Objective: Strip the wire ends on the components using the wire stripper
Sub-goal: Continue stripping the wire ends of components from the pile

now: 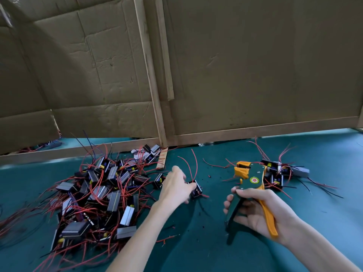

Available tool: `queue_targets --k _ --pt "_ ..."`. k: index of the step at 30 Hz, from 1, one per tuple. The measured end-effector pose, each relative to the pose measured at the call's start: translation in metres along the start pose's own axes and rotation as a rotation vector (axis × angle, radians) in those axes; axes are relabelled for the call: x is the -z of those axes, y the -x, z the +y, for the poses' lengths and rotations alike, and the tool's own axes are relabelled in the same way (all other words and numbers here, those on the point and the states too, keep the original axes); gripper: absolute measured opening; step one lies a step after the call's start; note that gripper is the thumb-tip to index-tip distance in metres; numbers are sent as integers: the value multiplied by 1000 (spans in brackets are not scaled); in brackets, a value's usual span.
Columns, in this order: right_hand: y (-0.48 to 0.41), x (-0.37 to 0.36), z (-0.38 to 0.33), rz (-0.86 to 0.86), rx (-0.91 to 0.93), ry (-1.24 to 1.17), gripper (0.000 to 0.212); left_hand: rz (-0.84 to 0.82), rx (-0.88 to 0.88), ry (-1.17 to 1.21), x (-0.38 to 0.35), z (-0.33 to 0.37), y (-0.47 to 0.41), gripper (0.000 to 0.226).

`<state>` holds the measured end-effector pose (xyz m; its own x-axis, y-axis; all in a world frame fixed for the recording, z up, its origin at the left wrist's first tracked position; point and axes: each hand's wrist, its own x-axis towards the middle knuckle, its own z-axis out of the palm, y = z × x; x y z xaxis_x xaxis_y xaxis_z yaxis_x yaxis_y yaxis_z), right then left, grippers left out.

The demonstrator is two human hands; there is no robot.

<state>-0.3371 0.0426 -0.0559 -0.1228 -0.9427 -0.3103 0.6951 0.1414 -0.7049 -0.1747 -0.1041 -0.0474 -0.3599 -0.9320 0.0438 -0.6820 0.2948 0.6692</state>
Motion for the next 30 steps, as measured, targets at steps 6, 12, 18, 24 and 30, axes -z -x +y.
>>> queue_targets --k 6,12,18,24,30 --pt "1 0 -2 11 -2 -21 23 -378 -406 -31 33 8 0 28" --pt "1 -1 -1 17 0 -10 25 -301 -428 162 5 5 5 7" --pt "2 -1 -1 -46 1 49 24 -124 -352 726 8 12 6 14" --pt "2 -2 7 -183 -48 135 28 -159 -316 889 15 22 9 14" --pt "1 0 8 -297 -24 217 43 -210 -365 843 23 29 13 11"
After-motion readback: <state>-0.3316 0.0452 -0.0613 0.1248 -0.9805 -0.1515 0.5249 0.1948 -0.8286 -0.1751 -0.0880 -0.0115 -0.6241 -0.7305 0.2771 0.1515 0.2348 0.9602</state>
